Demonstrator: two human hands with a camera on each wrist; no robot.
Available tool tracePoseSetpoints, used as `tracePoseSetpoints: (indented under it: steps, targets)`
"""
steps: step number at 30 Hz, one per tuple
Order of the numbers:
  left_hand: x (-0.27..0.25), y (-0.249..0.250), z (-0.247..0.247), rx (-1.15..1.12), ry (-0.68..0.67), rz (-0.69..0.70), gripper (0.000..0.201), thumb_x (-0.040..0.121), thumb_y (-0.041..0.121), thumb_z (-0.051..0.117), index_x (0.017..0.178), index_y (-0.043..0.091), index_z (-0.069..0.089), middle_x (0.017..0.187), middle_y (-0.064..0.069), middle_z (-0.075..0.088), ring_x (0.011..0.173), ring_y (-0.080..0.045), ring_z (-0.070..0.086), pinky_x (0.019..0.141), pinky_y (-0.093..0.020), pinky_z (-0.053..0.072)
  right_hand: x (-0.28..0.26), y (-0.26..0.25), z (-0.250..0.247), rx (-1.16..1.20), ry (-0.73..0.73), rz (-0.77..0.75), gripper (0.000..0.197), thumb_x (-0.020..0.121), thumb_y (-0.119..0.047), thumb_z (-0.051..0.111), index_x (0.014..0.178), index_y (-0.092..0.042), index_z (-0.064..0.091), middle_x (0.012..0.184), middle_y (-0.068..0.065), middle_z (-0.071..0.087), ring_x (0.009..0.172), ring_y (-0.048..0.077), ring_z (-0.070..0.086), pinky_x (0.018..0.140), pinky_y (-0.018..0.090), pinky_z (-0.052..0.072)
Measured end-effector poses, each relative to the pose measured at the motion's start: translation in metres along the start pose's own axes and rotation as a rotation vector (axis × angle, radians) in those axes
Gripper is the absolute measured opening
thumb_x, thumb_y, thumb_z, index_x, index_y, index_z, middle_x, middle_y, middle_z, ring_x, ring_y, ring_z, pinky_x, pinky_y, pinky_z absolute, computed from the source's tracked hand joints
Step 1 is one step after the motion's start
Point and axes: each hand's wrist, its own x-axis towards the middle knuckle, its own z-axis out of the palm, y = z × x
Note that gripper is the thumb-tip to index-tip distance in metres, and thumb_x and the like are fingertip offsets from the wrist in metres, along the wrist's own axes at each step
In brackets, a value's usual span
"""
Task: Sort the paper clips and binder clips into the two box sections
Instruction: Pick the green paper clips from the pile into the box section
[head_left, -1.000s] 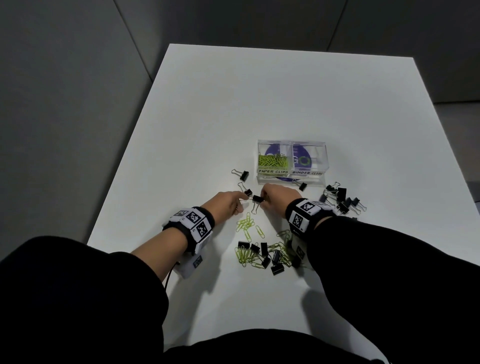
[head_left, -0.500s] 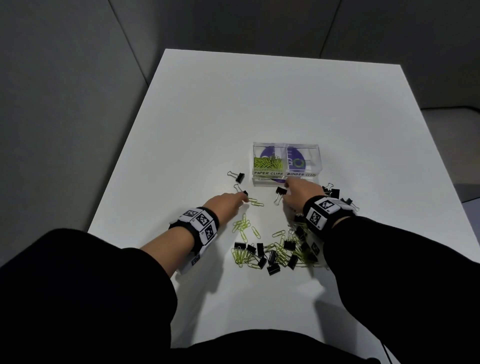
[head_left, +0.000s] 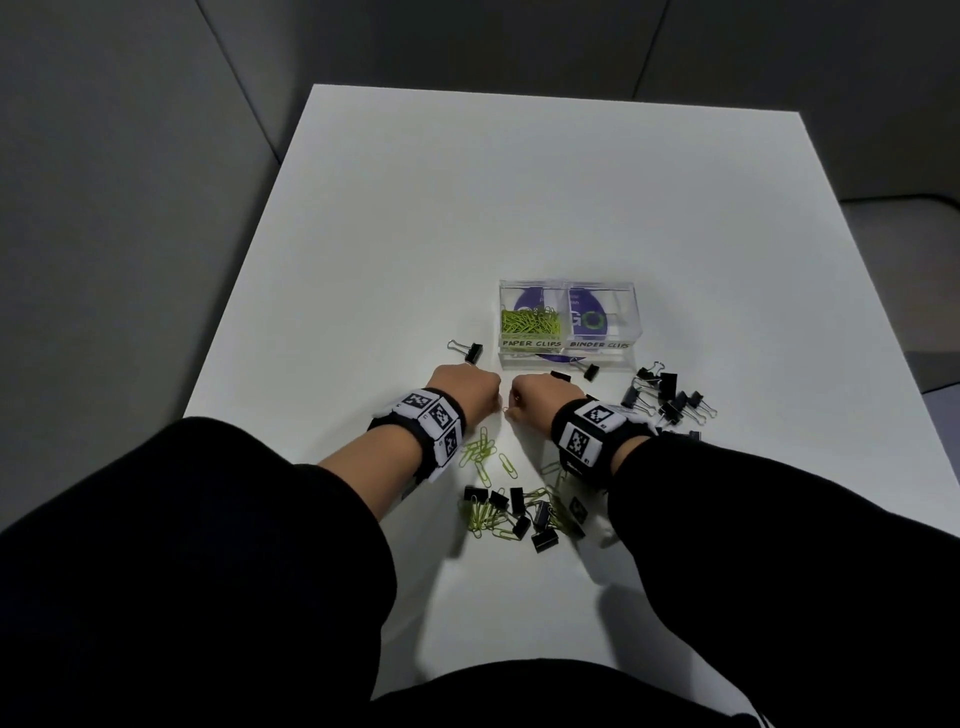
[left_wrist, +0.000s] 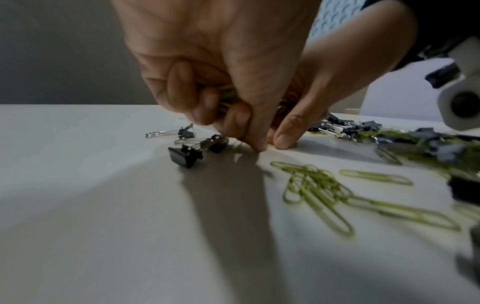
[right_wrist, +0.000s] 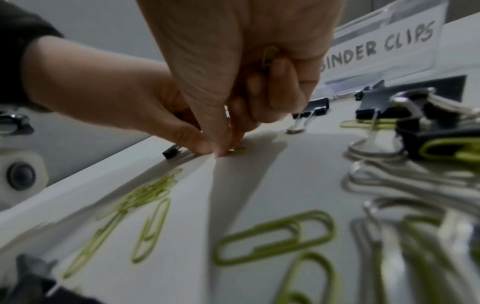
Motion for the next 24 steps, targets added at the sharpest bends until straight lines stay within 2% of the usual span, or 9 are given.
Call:
tracePoseSetpoints:
  steps: [4,8,11,17,20,22,24]
  targets:
    - [-0.007,0.002,0.009,-0.006,0.053,0.035,0.028,0.097,0.026,0.037,0.115,0.008,0.049,0.102,-0.015,0.066,0.096,-0.032,0.059,0.074,-0.034,0.044,-0.007,0.009,0.003,-0.034,-0.015,0.0,0.022,0.092,-0.028,0.049,0.103,-0.01,0.056,0.111,0.01,0.063,0.103,0.028,0.058,0.085,0.039,0.047]
    - [-0.007,0.0,0.008,-0.087,0.084,0.011,0.035,0.094,0.03,0.047,0.125,0.014,0.041,0.103,-0.01,0.067,0.095,-0.03,0.061,0.077,-0.034,0.047,-0.017,0.01,0.004,-0.037,-0.038,-0.016,0.019,0.092,-0.026,0.049,0.1,-0.01,0.057,0.109,0.01,0.063,0.102,0.028,0.058,0.085,0.037,0.047]
    - [-0.002,0.001,0.006,-0.071,0.092,-0.01,0.029,0.094,0.027,0.044,0.118,0.011,0.049,0.106,-0.011,0.066,0.099,-0.03,0.061,0.082,-0.035,0.047,-0.027,0.013,0.001,-0.038,-0.044,-0.037,0.01,0.093,-0.022,0.046,0.088,-0.014,0.046,0.093,0.009,0.055,0.086,0.025,0.053,0.073,0.033,0.041]
    - [-0.004,0.0,0.009,-0.148,0.11,-0.102,0.032,0.092,0.033,0.05,0.116,0.011,0.051,0.11,-0.009,0.065,0.102,-0.028,0.061,0.083,-0.034,0.046,-0.04,0.03,-0.014,0.192,0.036,0.02,0.01,0.093,-0.015,0.04,0.087,-0.008,0.035,0.064,0.002,0.039,0.072,0.023,0.042,0.052,0.03,0.025]
    - [-0.005,-0.001,0.009,-0.136,0.086,-0.112,0.029,0.093,0.03,0.048,0.114,0.012,0.058,0.113,-0.008,0.064,0.105,-0.027,0.06,0.085,-0.034,0.046,-0.047,0.035,-0.015,0.22,-0.004,0.042,0.006,0.093,-0.011,0.04,0.093,-0.007,0.036,0.067,0.004,0.044,0.073,0.023,0.044,0.058,0.031,0.03]
    - [-0.007,-0.002,0.01,-0.141,0.072,-0.099,0.028,0.094,0.029,0.047,0.114,0.014,0.059,0.115,-0.007,0.064,0.108,-0.026,0.058,0.087,-0.035,0.046,-0.051,0.037,-0.011,0.214,-0.027,0.043,0.015,0.094,-0.012,0.04,0.108,-0.006,0.041,0.068,0.001,0.046,0.075,0.023,0.046,0.066,0.029,0.033]
    - [-0.009,-0.001,0.01,-0.092,0.069,-0.084,0.027,0.095,0.024,0.044,0.113,0.011,0.059,0.116,-0.008,0.063,0.11,-0.026,0.056,0.087,-0.036,0.046,-0.056,0.036,-0.008,0.165,-0.047,0.03,0.023,0.096,-0.015,0.039,0.118,-0.007,0.044,0.079,0.003,0.051,0.078,0.022,0.047,0.068,0.028,0.033]
